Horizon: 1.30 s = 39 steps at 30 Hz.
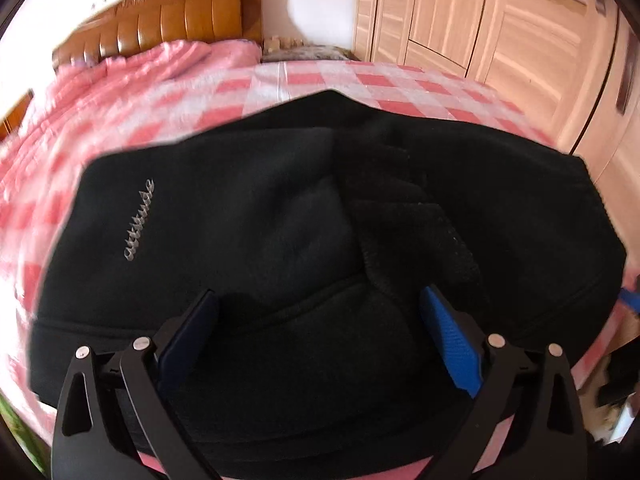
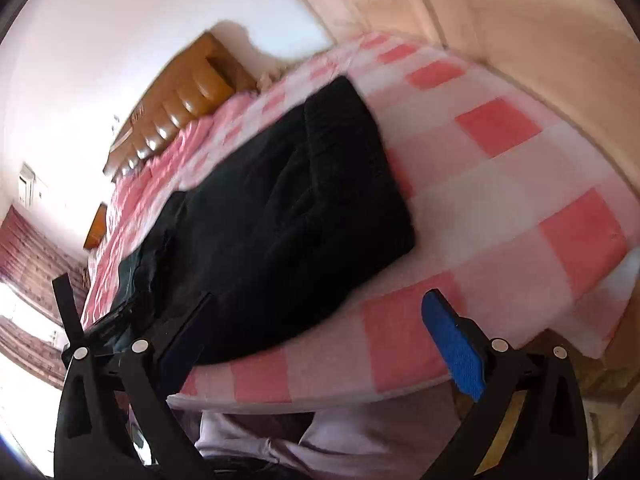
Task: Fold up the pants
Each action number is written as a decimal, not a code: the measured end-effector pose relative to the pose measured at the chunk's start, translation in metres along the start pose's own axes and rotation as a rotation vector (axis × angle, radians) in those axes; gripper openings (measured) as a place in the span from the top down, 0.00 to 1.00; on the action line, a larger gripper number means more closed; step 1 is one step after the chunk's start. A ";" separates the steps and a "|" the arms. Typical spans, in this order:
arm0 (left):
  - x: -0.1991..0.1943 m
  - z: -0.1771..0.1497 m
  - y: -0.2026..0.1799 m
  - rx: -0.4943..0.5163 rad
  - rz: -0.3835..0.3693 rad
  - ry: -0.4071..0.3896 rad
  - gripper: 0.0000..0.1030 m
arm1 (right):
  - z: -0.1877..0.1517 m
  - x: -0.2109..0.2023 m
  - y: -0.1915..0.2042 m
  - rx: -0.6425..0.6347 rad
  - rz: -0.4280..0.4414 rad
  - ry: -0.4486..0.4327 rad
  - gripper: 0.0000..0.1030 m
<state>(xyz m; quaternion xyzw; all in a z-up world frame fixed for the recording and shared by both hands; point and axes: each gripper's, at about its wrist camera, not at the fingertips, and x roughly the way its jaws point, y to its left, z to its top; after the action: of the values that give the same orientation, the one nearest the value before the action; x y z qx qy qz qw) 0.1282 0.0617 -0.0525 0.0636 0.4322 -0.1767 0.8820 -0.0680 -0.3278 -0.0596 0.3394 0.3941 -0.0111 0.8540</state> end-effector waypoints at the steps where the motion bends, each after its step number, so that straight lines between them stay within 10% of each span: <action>1: 0.000 0.000 -0.001 0.014 0.005 0.003 0.03 | 0.003 0.004 0.002 0.009 -0.001 -0.004 0.04; 13: -0.001 -0.003 -0.003 0.028 0.008 -0.022 0.03 | 0.002 0.026 0.012 0.193 0.222 0.123 0.06; 19: -0.001 -0.003 -0.003 0.037 -0.004 -0.027 0.03 | 0.005 0.027 0.015 0.256 0.134 -0.135 0.13; 25: -0.001 -0.003 -0.002 0.039 -0.007 -0.025 0.03 | -0.004 0.037 0.039 0.116 0.024 -0.206 0.14; 27: -0.003 0.001 -0.002 0.036 -0.007 -0.008 0.03 | -0.006 0.037 0.035 0.107 -0.018 -0.229 0.59; 30: -0.023 0.018 -0.010 0.051 0.010 -0.018 0.14 | -0.011 0.037 0.024 0.092 0.018 -0.250 0.66; 35: -0.075 0.097 -0.082 0.128 -0.199 -0.057 0.05 | -0.018 0.033 0.043 -0.075 -0.067 -0.322 0.69; 39: -0.057 0.151 -0.217 0.355 -0.358 0.172 0.02 | -0.021 0.032 0.055 -0.189 -0.141 -0.370 0.69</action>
<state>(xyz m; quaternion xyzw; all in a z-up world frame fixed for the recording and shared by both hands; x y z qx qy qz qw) 0.1283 -0.1655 0.0945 0.1547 0.4723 -0.3968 0.7717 -0.0437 -0.2649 -0.0598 0.2215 0.2529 -0.0960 0.9369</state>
